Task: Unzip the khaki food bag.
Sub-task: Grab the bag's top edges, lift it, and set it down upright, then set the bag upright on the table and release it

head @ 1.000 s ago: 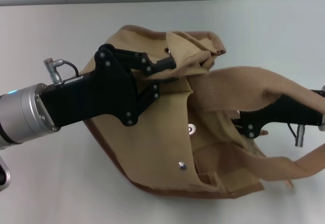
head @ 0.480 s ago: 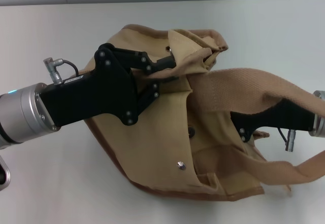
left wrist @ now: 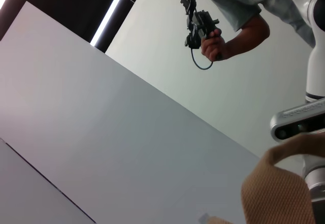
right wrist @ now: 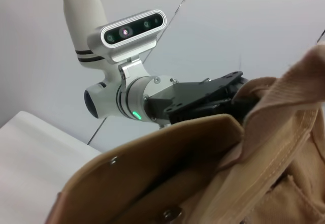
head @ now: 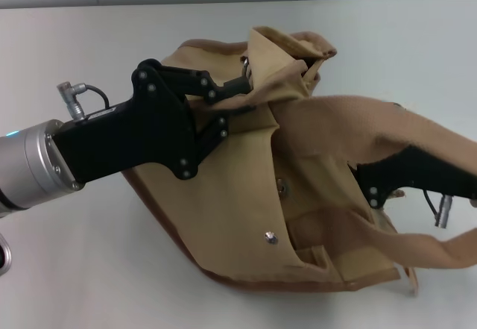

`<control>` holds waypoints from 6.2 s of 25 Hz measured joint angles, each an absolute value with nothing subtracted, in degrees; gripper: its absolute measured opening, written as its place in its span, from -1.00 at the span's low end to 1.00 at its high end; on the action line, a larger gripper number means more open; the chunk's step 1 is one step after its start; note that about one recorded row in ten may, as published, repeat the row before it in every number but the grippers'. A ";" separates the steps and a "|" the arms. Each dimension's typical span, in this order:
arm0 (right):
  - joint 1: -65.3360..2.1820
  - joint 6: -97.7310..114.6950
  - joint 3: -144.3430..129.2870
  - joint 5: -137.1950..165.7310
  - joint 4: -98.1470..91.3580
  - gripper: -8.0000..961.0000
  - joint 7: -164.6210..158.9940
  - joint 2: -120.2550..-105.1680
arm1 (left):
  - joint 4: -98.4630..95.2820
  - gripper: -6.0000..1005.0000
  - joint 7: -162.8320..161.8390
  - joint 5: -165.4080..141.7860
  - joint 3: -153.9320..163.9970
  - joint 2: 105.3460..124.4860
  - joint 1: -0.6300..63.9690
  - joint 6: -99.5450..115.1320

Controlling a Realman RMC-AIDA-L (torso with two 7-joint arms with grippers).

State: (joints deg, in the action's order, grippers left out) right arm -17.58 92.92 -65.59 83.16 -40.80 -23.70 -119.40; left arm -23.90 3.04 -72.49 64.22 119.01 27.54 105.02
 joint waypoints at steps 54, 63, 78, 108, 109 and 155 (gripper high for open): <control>-21.44 90.45 -72.38 69.27 -28.33 -0.04 -2.07 -119.88 | -23.90 -0.84 1.58 -71.34 64.60 119.09 27.68 105.29; -21.56 90.70 -73.14 67.95 -26.53 -0.71 1.08 -119.88 | -23.91 -0.84 1.58 -71.35 64.60 119.09 27.55 105.30; -18.86 91.97 -72.97 68.15 -26.52 -0.98 1.64 -119.55 | -23.90 -0.84 1.58 -71.32 64.25 119.18 27.39 105.25; -9.36 98.93 -71.05 72.34 -26.45 -0.98 -0.47 -117.31 | -23.91 -0.83 1.58 -68.88 64.19 119.18 27.27 104.88; -9.36 98.93 -71.05 72.34 -26.45 -0.98 -0.47 -117.31 | -23.91 -0.83 1.58 -68.88 64.19 119.18 27.27 104.88; -5.82 100.29 -36.07 85.88 -19.40 -0.38 -18.57 -116.21 | -23.90 -0.83 1.05 -67.61 64.52 119.18 27.72 103.62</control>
